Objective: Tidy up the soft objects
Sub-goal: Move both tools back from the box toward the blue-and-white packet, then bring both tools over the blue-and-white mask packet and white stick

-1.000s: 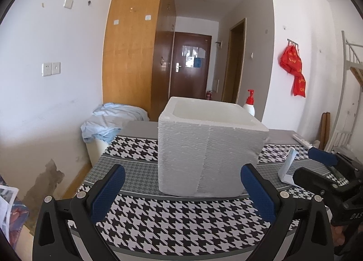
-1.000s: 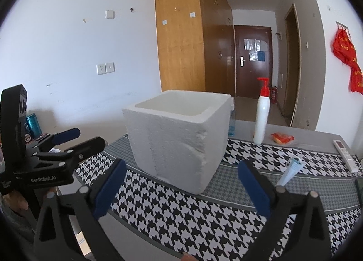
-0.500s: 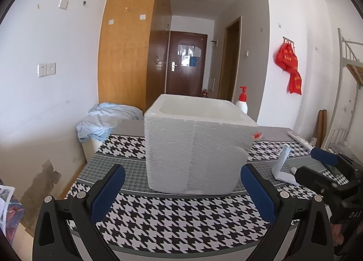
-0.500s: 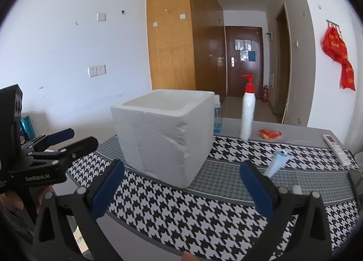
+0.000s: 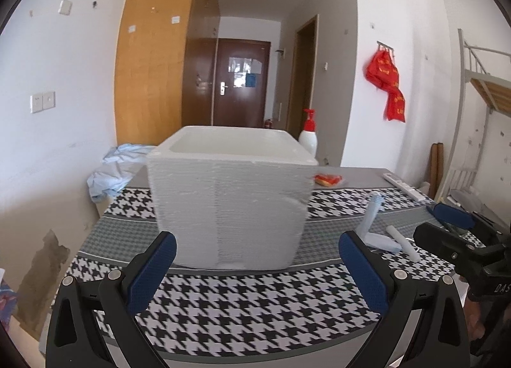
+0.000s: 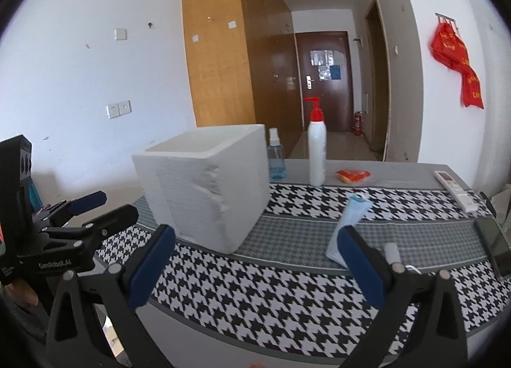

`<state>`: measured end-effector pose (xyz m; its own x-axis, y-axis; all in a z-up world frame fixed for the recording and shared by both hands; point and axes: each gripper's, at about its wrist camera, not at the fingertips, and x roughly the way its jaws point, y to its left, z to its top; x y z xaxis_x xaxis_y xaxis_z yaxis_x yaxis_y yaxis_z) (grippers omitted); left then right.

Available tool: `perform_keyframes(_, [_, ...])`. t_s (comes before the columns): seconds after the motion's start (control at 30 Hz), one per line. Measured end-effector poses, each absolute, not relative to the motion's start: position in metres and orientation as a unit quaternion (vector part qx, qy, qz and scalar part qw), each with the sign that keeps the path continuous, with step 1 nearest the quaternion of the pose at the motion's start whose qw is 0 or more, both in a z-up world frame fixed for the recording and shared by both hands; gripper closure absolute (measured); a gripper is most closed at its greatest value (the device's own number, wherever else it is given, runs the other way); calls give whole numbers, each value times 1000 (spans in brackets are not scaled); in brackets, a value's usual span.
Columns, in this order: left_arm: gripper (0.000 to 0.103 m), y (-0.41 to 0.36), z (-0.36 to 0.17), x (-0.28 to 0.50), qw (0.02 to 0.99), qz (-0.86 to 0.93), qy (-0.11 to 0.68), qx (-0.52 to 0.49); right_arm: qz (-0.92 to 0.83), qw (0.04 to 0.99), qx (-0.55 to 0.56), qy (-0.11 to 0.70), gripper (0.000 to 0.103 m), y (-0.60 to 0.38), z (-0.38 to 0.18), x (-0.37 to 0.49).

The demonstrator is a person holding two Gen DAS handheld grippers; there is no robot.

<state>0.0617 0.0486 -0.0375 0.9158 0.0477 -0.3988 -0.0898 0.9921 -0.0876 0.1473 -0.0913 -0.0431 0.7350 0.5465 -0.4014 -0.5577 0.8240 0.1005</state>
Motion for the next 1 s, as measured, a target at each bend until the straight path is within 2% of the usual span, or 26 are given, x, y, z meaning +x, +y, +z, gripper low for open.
perform_keyframes(1.0, [1, -9, -35, 84, 977, -46, 207, -31, 227, 951, 9, 210, 1, -151, -46, 142])
